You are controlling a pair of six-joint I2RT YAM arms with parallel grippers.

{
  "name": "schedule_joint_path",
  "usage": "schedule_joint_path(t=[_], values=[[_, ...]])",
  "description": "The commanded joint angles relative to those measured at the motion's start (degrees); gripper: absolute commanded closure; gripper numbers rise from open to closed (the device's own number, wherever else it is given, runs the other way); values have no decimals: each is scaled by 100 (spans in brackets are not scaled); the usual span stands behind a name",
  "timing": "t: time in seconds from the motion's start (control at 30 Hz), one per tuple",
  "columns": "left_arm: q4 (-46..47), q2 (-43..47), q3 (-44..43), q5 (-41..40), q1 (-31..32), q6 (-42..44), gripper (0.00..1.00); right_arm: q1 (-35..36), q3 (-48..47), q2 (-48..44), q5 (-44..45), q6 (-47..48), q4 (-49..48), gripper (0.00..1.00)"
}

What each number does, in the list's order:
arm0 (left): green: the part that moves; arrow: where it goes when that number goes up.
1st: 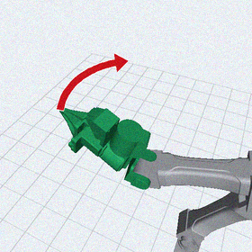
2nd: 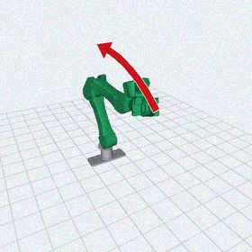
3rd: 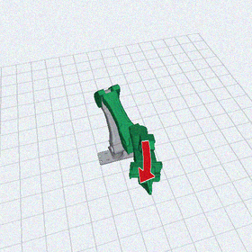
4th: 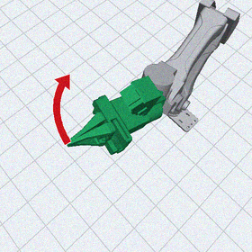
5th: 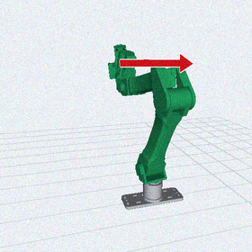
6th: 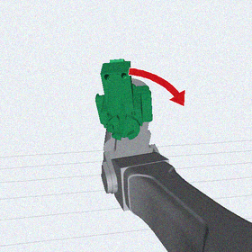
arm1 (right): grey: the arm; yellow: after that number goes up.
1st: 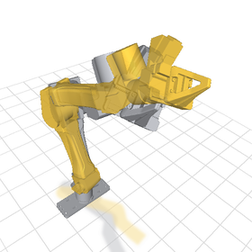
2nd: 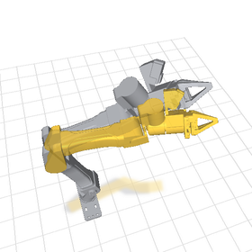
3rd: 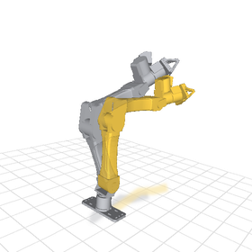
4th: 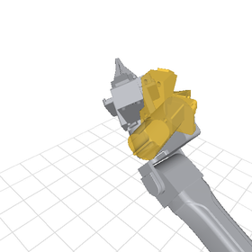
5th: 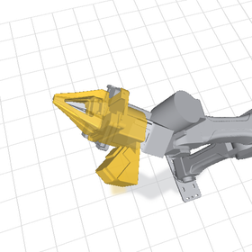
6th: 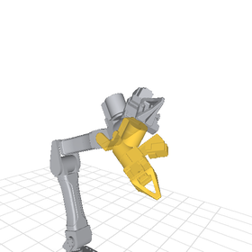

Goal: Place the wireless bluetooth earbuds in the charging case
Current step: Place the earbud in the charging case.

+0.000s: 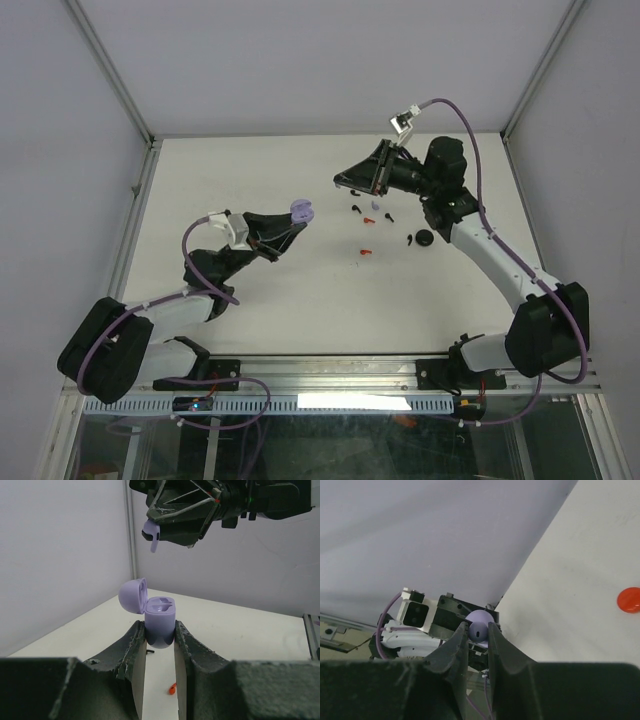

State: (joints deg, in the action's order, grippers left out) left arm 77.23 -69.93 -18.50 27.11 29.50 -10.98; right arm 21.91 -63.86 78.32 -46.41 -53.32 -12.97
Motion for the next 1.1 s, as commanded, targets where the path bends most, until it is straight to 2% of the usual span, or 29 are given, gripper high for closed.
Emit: schedule_joint_path(t=[0.0,0.5,1.07], values=[[710,-150,-268,13,-58,-148,100,252,-155,-218,-480,-325,-792,85],[1696,-732,-500,281,-32,-601,100,932,-334,70,-722,-336,-1249,85],[2259,-866,-683,381,47,-692,100,1081,-163,314,-510,-231,-1217,86]])
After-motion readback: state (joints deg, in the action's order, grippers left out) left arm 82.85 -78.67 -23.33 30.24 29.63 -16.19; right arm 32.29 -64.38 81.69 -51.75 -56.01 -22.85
